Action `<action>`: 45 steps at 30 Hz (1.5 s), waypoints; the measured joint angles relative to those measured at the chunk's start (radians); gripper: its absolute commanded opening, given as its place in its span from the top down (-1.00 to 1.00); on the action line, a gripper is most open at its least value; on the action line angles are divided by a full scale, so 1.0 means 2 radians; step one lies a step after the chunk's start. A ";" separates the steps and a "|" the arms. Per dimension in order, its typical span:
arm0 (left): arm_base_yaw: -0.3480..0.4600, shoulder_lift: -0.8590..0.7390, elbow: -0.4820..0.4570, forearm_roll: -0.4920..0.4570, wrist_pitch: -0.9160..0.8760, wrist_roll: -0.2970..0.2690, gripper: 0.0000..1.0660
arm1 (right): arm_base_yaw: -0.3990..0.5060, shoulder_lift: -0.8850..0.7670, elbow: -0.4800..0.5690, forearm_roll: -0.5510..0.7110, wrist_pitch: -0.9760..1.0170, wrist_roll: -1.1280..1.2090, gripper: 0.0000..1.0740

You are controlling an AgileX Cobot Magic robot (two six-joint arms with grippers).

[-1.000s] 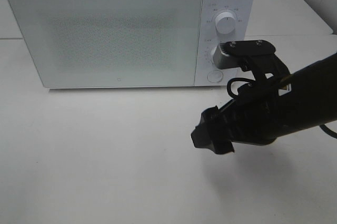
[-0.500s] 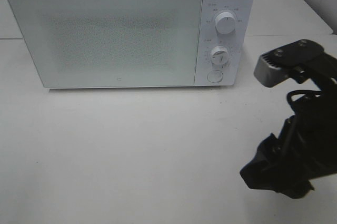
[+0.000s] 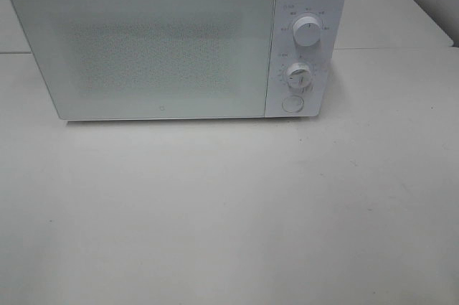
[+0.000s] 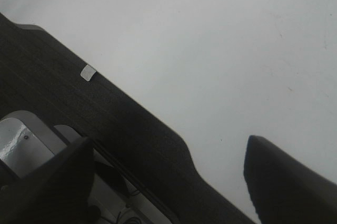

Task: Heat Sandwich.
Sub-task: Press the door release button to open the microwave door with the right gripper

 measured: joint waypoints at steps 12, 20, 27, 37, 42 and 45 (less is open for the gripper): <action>0.000 0.000 0.000 0.000 0.000 0.000 -0.83 | -0.078 -0.110 0.000 -0.025 0.044 0.018 -0.42; 0.000 0.000 0.000 0.000 0.000 0.000 -0.83 | -0.171 -0.192 0.007 -0.083 0.044 0.022 -0.42; 0.000 0.000 0.000 0.000 0.000 0.000 -0.83 | -0.220 -0.240 0.042 -0.100 0.028 0.027 -0.42; 0.000 0.000 0.000 0.000 0.000 0.000 -0.83 | -0.259 -0.261 0.060 -0.101 0.004 0.027 -0.42; 0.000 0.000 0.000 0.000 0.000 0.000 -0.83 | -0.259 -0.261 0.060 -0.101 0.004 0.027 -0.42; 0.000 0.000 0.000 0.000 0.000 0.000 -0.83 | -0.259 -0.261 0.060 -0.101 0.004 0.027 -0.42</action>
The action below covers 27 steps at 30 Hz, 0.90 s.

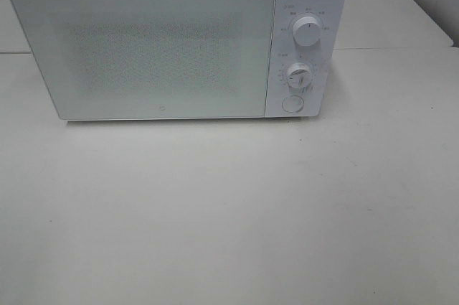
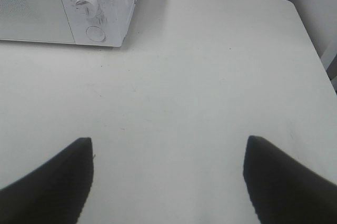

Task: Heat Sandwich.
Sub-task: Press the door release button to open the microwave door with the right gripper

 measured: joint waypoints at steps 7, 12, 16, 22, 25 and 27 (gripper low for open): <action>0.000 0.000 0.000 0.000 0.000 0.000 -0.83 | 0.000 0.000 -0.001 0.000 -0.002 0.000 -0.42; 0.000 0.000 0.000 0.000 0.000 0.000 -0.83 | 0.000 0.003 -0.008 0.000 -0.039 0.000 -0.42; 0.000 0.000 0.000 0.000 0.000 0.000 -0.83 | 0.000 0.032 -0.009 0.000 -0.078 0.008 -0.42; 0.000 0.000 0.000 0.000 0.000 0.000 -0.83 | -0.001 0.084 -0.009 -0.001 -0.164 0.011 -0.42; 0.000 0.000 0.000 0.000 0.000 0.000 -0.83 | -0.001 0.111 -0.009 -0.001 -0.211 0.011 -0.42; 0.000 0.000 0.000 0.000 0.000 0.000 -0.83 | -0.001 0.133 -0.009 -0.001 -0.244 0.013 -0.42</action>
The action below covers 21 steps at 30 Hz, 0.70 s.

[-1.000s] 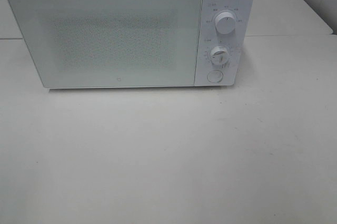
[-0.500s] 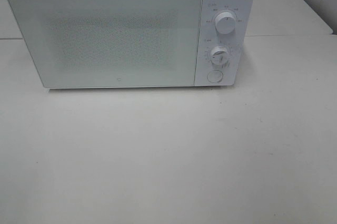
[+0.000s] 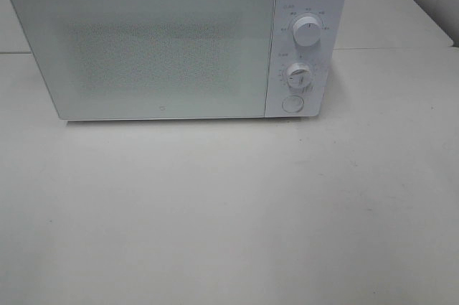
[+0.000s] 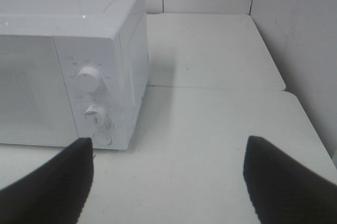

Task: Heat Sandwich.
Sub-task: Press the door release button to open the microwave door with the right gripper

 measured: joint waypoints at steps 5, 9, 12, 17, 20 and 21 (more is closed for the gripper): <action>0.000 0.000 0.000 0.000 0.000 0.000 -0.83 | 0.000 0.066 0.000 0.000 -0.084 0.000 -0.42; 0.000 0.000 0.000 0.000 0.000 0.000 -0.83 | 0.000 0.103 0.000 0.000 -0.124 0.001 -0.42; 0.000 0.000 0.000 0.000 0.000 0.000 -0.83 | 0.000 0.138 0.000 0.000 -0.160 0.001 -0.42; 0.000 0.000 0.000 0.000 0.000 0.000 -0.83 | 0.000 0.195 0.000 0.000 -0.218 0.001 -0.42; 0.000 0.000 0.000 0.000 0.000 0.000 -0.83 | 0.000 0.228 0.000 0.000 -0.251 0.001 -0.42; 0.000 0.000 0.000 0.000 0.000 0.000 -0.83 | 0.000 0.240 0.000 0.000 -0.261 0.001 -0.42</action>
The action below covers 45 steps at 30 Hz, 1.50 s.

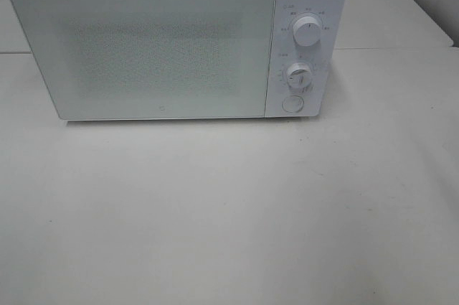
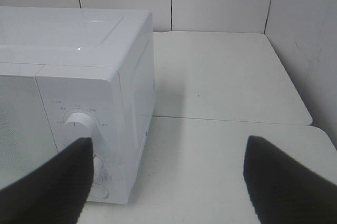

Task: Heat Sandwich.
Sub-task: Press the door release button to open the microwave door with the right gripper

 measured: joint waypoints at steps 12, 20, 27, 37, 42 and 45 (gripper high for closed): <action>0.000 0.000 0.000 0.000 0.000 0.000 -0.83 | 0.000 0.129 0.000 0.000 -0.103 0.008 -0.42; 0.000 0.000 0.000 0.000 0.000 0.000 -0.83 | 0.000 0.215 0.024 0.000 -0.207 0.011 -0.42; 0.000 0.000 0.000 0.000 0.000 0.000 -0.83 | 0.000 0.270 0.066 0.018 -0.305 -0.021 -0.42; 0.000 0.000 0.000 0.000 0.000 0.000 -0.83 | 0.082 0.354 0.102 0.150 -0.446 -0.122 -0.42; 0.000 0.000 0.000 0.000 0.000 0.000 -0.83 | 0.132 0.405 0.103 0.188 -0.502 -0.131 -0.42; 0.000 0.000 0.000 0.000 0.000 0.000 -0.83 | 0.159 0.427 0.103 0.206 -0.527 -0.134 -0.42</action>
